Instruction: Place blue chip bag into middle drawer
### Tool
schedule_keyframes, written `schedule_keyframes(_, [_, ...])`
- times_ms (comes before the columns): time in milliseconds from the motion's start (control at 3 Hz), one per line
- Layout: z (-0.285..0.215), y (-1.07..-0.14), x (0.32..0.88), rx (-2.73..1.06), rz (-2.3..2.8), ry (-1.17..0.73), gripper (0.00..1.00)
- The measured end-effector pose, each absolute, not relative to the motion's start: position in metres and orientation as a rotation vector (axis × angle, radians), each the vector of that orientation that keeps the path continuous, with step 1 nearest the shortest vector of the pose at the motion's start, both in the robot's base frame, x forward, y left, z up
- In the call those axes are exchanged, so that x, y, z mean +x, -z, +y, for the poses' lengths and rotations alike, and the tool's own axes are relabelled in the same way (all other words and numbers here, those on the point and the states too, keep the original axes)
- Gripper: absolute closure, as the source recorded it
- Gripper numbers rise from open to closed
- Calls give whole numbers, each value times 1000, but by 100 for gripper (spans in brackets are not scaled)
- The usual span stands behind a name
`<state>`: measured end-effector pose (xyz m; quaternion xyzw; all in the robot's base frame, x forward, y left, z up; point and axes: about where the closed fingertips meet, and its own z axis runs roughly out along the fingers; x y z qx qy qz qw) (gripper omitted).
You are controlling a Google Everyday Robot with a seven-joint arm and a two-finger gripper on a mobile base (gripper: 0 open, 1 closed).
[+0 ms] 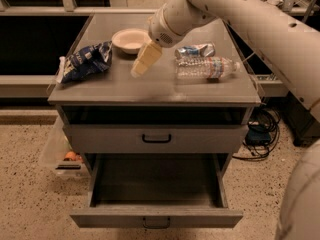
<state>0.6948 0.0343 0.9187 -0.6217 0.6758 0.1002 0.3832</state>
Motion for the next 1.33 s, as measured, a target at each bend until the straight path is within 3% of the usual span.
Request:
schedule_keyframes(667, [68, -911, 753, -1492, 1666, -374, 0])
schedule_keyframes(1333, [110, -918, 755, -1431, 1600, -674, 0])
